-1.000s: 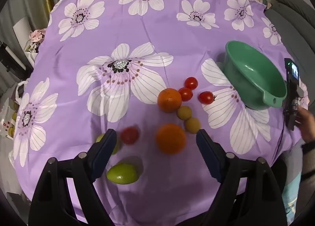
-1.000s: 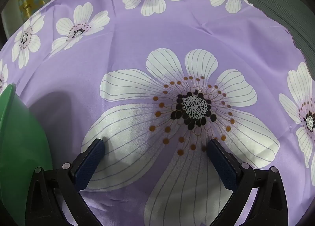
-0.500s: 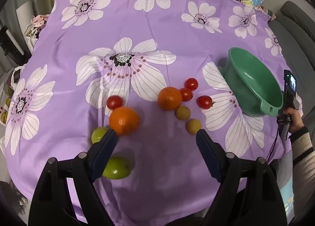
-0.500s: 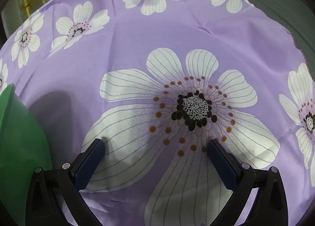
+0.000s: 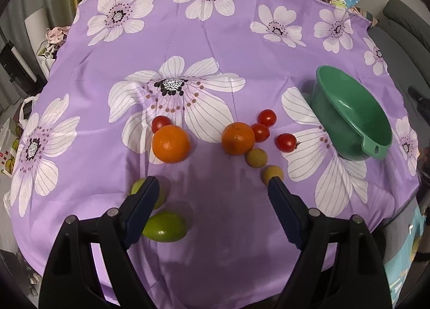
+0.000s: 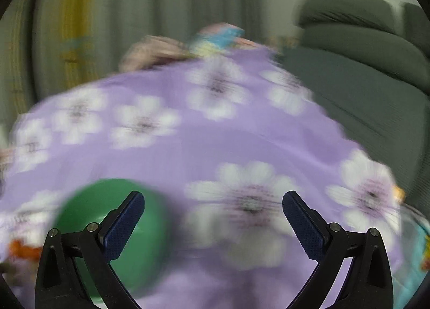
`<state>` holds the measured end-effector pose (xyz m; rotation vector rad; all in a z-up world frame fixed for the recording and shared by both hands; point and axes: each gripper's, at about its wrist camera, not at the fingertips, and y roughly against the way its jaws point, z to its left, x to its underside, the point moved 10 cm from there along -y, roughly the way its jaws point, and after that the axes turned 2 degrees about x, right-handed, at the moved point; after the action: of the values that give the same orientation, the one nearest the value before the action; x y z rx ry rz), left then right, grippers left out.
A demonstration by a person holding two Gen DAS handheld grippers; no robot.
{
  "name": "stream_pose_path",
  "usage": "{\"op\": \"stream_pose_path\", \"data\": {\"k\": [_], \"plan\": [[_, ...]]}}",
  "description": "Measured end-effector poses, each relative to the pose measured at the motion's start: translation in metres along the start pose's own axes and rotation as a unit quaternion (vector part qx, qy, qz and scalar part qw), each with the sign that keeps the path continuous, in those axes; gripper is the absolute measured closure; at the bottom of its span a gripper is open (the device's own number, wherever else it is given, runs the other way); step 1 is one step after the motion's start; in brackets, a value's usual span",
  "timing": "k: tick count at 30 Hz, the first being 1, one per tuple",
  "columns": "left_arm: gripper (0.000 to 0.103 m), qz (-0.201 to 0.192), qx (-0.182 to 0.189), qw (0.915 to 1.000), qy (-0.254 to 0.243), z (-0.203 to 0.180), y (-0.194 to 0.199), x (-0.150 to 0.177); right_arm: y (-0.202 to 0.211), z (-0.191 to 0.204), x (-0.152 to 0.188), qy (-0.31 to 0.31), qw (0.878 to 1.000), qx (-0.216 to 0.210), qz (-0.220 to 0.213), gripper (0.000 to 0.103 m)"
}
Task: Organize fruits
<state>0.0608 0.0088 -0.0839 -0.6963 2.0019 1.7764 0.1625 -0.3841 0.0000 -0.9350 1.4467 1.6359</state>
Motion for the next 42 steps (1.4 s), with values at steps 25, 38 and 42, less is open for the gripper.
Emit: {"op": "stream_pose_path", "data": {"k": [25, 38, 42], "plan": [[0.02, 0.0, 0.093, 0.9931, 0.072, 0.017, 0.008, 0.011, 0.036, 0.233, 0.133, 0.138, 0.933, -0.269, 0.196, 0.0], [0.009, -0.061, 0.26, 0.9599, 0.084, -0.013, 0.041, -0.006, 0.029, 0.241, 0.147, 0.15, 0.931, -0.255, 0.216, 0.0], [0.007, -0.056, 0.256, 0.9598, 0.1, -0.007, 0.037, -0.007, 0.028, 0.239, 0.148, 0.159, 0.932, -0.248, 0.213, 0.0]]}}
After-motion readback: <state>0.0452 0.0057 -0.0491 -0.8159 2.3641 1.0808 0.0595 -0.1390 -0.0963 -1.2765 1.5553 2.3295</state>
